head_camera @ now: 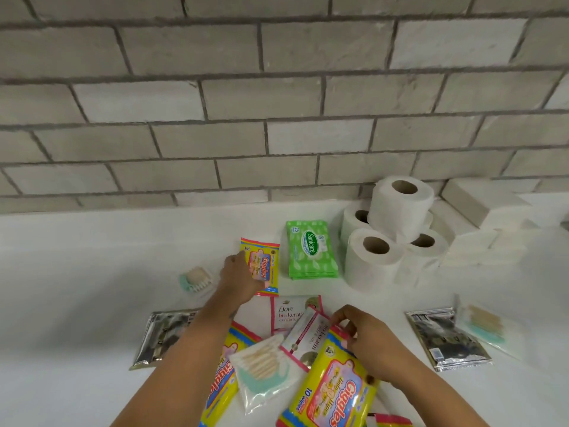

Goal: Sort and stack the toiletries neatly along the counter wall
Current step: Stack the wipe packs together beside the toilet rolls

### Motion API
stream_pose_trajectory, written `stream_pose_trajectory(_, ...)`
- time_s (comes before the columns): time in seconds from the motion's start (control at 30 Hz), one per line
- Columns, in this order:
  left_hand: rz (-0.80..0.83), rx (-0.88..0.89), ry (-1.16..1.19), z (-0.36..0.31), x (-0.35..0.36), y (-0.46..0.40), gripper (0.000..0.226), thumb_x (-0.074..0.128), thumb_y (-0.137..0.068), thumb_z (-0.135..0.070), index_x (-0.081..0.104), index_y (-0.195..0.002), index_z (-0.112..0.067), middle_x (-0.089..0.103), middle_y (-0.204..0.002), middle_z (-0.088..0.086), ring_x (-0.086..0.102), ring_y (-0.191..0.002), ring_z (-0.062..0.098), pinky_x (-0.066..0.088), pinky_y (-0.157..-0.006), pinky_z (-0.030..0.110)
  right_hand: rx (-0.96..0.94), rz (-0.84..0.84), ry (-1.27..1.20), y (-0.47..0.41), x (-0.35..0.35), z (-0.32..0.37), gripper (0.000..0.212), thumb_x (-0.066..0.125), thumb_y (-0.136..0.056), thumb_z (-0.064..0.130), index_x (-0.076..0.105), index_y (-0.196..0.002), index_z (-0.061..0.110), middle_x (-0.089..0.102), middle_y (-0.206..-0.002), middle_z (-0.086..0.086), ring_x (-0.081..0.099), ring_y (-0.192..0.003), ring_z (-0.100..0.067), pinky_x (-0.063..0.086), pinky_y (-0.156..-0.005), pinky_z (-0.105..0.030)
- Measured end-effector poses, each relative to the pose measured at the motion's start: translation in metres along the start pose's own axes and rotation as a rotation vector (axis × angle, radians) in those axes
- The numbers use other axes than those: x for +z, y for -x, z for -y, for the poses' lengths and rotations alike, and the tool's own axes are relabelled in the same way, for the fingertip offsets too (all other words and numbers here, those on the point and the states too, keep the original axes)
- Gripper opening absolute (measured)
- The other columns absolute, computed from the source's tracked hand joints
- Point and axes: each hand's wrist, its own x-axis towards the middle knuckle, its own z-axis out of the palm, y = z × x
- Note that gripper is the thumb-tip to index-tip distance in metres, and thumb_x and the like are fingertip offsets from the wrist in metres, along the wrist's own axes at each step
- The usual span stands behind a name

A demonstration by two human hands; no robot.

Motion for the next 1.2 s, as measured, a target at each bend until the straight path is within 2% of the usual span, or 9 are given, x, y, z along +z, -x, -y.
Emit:
stream_pose_trajectory(0.07,0.013,0.013,-0.202,0.0,0.005,0.005,0.077,0.069,-0.076,-0.048,0.036,-0.14,-0.023,0.025,-0.149,0.011,0.029,-0.134,0.031,0.029,-0.107,0.04,0.002,0.009,-0.01,-0.002,0.001,0.001,0.034,0.046,-0.087,0.004,0.05,-0.1,0.035,0.059,-0.103,0.007,0.063,-0.086,-0.014,0.049,-0.059,-0.022)
stream_pose_trajectory(0.13,-0.015,0.029,-0.319,0.0,0.011,0.008,0.063,0.058,-0.087,-0.046,0.032,-0.142,-0.03,0.011,-0.155,0.003,0.021,-0.135,0.031,0.026,-0.106,0.044,0.004,0.015,-0.015,-0.004,0.002,0.002,0.035,0.045,-0.087,0.002,0.051,-0.1,0.034,0.059,-0.103,0.008,0.062,-0.086,-0.014,0.048,-0.059,-0.021)
stream_pose_trajectory(0.27,-0.024,0.036,-0.378,-0.001,0.017,0.005,0.058,0.046,-0.094,-0.043,0.024,-0.146,-0.03,0.016,-0.155,-0.005,0.023,-0.133,0.026,0.024,-0.102,0.046,0.013,0.016,-0.019,-0.005,0.004,0.0,0.037,0.043,-0.086,0.001,0.053,-0.1,0.034,0.059,-0.101,0.007,0.061,-0.08,-0.012,0.048,-0.061,-0.023)
stream_pose_trajectory(0.4,-0.041,0.036,-0.375,-0.005,0.02,0.0,0.059,0.046,-0.094,-0.045,0.023,-0.146,-0.03,0.014,-0.156,-0.005,0.023,-0.133,0.026,0.023,-0.102,0.047,0.016,0.012,-0.021,-0.005,0.003,-0.001,0.039,0.042,-0.086,0.001,0.053,-0.102,0.034,0.058,-0.1,0.008,0.058,-0.077,-0.011,0.046,-0.057,-0.021)
stream_pose_trajectory(0.6,-0.054,0.024,-0.369,-0.007,0.023,-0.003,0.059,0.045,-0.095,-0.044,0.021,-0.147,-0.03,0.012,-0.157,-0.004,0.021,-0.135,0.027,0.024,-0.105,0.047,0.024,0.021,-0.043,-0.005,0.005,0.0,0.037,0.042,-0.088,0.003,0.054,-0.103,0.035,0.059,-0.103,0.008,0.062,-0.079,-0.012,0.053,-0.057,-0.028)
stream_pose_trajectory(0.7,-0.066,0.033,-0.355,-0.007,0.025,-0.008,0.059,0.045,-0.095,-0.043,0.021,-0.147,-0.03,0.013,-0.157,-0.003,0.022,-0.134,0.027,0.025,-0.103,0.046,0.022,0.017,-0.047,-0.006,0.004,0.0,0.035,0.044,-0.089,0.004,0.053,-0.1,0.035,0.058,-0.1,0.009,0.062,-0.077,-0.01,0.055,-0.064,-0.031)
stream_pose_trajectory(0.87,-0.071,0.026,-0.352,-0.011,0.026,-0.009,0.061,0.046,-0.094,-0.046,0.022,-0.147,-0.03,0.014,-0.157,-0.002,0.023,-0.133,0.028,0.026,-0.1,0.044,0.018,0.019,-0.041,-0.007,0.004,-0.003,0.033,0.046,-0.089,0.005,0.054,-0.102,0.035,0.057,-0.102,0.011,0.063,-0.082,-0.01,0.054,-0.066,-0.026)
stream_pose_trajectory(1.03,-0.072,0.02,-0.338,-0.012,0.026,-0.007,0.06,0.045,-0.094,-0.047,0.022,-0.146,-0.03,0.012,-0.157,-0.002,0.022,-0.133,0.028,0.026,-0.101,0.045,-0.003,0.021,-0.064,-0.006,0.003,-0.001,0.034,0.046,-0.088,0.003,0.055,-0.103,0.032,0.057,-0.099,0.011,0.058,-0.077,-0.005,0.048,-0.059,-0.016)
stream_pose_trajectory(1.2,-0.048,0.023,-0.331,-0.013,0.022,-0.006,0.063,0.046,-0.093,-0.049,0.021,-0.147,-0.029,0.014,-0.157,-0.002,0.022,-0.134,0.028,0.025,-0.103,0.047,-0.057,0.024,-0.179,-0.007,-0.003,0.002,0.034,0.055,-0.084,0.002,0.058,-0.098,0.032,0.059,-0.09,0.011,0.056,-0.077,-0.004,0.045,-0.06,-0.013)
